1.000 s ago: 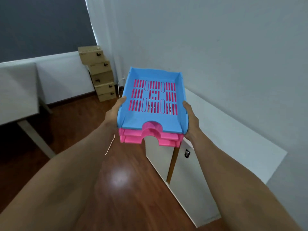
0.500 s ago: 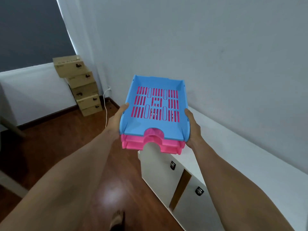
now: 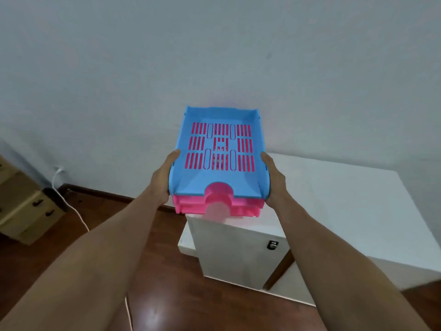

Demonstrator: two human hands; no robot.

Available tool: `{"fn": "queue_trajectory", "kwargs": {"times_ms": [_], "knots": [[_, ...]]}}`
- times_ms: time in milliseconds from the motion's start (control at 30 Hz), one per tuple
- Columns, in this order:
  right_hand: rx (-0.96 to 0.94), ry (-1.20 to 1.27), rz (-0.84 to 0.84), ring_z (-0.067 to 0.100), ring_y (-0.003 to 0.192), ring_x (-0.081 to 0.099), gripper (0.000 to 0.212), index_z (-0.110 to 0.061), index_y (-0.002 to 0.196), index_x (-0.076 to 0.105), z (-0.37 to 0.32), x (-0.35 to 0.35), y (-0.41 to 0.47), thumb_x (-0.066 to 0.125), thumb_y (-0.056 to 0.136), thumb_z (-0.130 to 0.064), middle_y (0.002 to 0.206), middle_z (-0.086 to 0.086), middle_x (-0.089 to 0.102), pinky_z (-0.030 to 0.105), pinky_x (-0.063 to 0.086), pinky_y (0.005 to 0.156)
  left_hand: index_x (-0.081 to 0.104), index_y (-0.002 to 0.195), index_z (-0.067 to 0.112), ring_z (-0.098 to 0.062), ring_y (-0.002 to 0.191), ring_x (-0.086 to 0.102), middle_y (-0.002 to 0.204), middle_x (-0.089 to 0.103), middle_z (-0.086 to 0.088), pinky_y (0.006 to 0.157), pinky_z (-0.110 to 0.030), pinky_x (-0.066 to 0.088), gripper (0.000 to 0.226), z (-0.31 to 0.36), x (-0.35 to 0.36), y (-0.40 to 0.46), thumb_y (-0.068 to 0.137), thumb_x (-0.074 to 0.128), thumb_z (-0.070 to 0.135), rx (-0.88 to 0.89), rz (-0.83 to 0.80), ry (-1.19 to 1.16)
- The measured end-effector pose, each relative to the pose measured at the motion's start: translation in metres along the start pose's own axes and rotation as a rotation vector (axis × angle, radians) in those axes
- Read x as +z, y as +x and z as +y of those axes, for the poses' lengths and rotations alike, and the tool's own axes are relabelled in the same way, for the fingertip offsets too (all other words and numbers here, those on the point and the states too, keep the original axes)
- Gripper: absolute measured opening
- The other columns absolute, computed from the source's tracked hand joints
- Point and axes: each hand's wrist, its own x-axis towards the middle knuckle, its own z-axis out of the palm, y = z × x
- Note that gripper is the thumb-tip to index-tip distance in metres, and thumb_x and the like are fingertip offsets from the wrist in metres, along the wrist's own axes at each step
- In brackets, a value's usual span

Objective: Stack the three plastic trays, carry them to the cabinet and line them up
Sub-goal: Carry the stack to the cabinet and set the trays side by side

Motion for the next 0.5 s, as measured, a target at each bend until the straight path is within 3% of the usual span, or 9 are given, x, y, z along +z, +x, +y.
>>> {"fn": "queue_trajectory", "kwargs": {"times_ms": [167, 400, 500], "knots": [[-0.058, 0.025, 0.110, 0.041, 0.115, 0.072, 0.068, -0.012, 0.129, 0.071, 0.015, -0.011, -0.007, 0.088, 0.075, -0.050, 0.125, 0.016, 0.075, 0.062, 0.053, 0.104, 0.066, 0.133, 0.016, -0.036, 0.119, 0.067, 0.132, 0.069, -0.016, 0.106, -0.054, 0.050, 0.066, -0.004, -0.004, 0.026, 0.081, 0.077, 0.055, -0.058, -0.028, 0.056], [-0.054, -0.041, 0.250, 0.037, 0.109, 0.075, 0.053, -0.013, 0.118, 0.075, 0.016, -0.025, 0.001, 0.084, 0.081, -0.050, 0.115, 0.012, 0.079, 0.059, 0.056, 0.101, 0.063, 0.137, 0.015, -0.039, 0.125, 0.063, 0.138, 0.064, -0.018, 0.108, -0.059, 0.046, 0.075, -0.025, -0.003, 0.066, 0.076, 0.082, 0.055, -0.144, -0.032, 0.025], [-0.034, -0.054, 0.274, 0.038, 0.110, 0.075, 0.059, -0.014, 0.118, 0.076, 0.017, -0.027, 0.015, 0.086, 0.076, -0.054, 0.116, 0.012, 0.079, 0.059, 0.056, 0.102, 0.061, 0.139, 0.015, -0.041, 0.130, 0.058, 0.143, 0.060, -0.019, 0.112, -0.060, 0.042, 0.071, -0.030, -0.005, 0.082, 0.082, 0.077, 0.054, -0.169, -0.077, -0.012]]}}
